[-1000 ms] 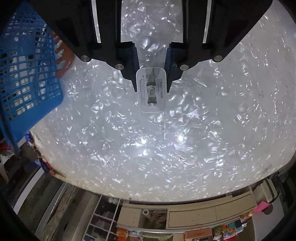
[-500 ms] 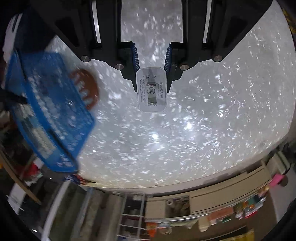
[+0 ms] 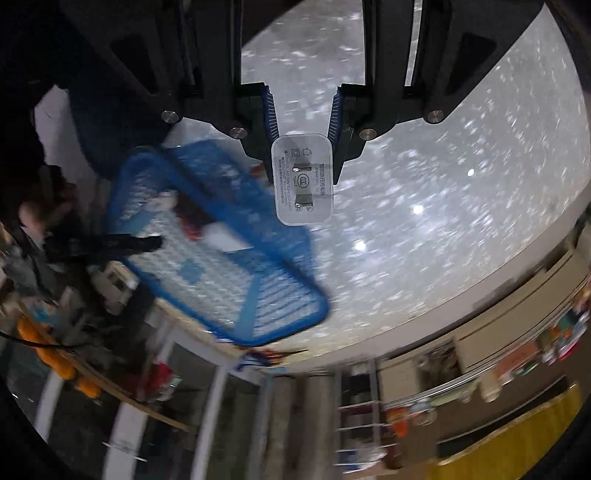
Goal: Organize rigid objects
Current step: 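Lift the white plug charger with the left gripper over the basket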
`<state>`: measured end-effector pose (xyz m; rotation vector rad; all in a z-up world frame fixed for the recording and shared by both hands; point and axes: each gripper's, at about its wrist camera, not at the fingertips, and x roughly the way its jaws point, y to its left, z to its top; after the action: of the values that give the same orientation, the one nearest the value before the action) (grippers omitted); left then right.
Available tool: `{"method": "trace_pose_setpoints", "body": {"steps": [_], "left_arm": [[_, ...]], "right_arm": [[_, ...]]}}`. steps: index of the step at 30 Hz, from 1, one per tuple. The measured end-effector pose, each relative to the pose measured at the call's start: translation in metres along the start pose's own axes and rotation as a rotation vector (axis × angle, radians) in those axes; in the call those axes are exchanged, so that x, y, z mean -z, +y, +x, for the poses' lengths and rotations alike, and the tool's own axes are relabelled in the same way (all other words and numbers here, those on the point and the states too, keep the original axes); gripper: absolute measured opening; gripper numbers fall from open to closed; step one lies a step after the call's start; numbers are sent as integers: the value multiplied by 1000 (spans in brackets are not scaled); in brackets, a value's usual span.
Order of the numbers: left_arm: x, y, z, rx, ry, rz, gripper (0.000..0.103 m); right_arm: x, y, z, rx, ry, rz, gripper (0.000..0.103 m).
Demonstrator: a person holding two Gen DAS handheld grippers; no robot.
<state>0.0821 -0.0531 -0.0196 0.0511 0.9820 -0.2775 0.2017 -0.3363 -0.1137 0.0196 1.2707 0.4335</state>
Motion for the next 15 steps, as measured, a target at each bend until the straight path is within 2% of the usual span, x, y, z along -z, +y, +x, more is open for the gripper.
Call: {"method": "trace_pose_setpoints", "body": {"steps": [3,10,15], "left_arm": [[-8,-23,4,41,5,75,26],[-24,-61,27,51,36,228,26],[-36,-83,41,91,24,343,26]], "right_arm": [[1,0,-1,-2,-4,1,7],[3,-1,-3,-19,-8,7,7],[2,-1,-5,-27,-15,7,7]]}}
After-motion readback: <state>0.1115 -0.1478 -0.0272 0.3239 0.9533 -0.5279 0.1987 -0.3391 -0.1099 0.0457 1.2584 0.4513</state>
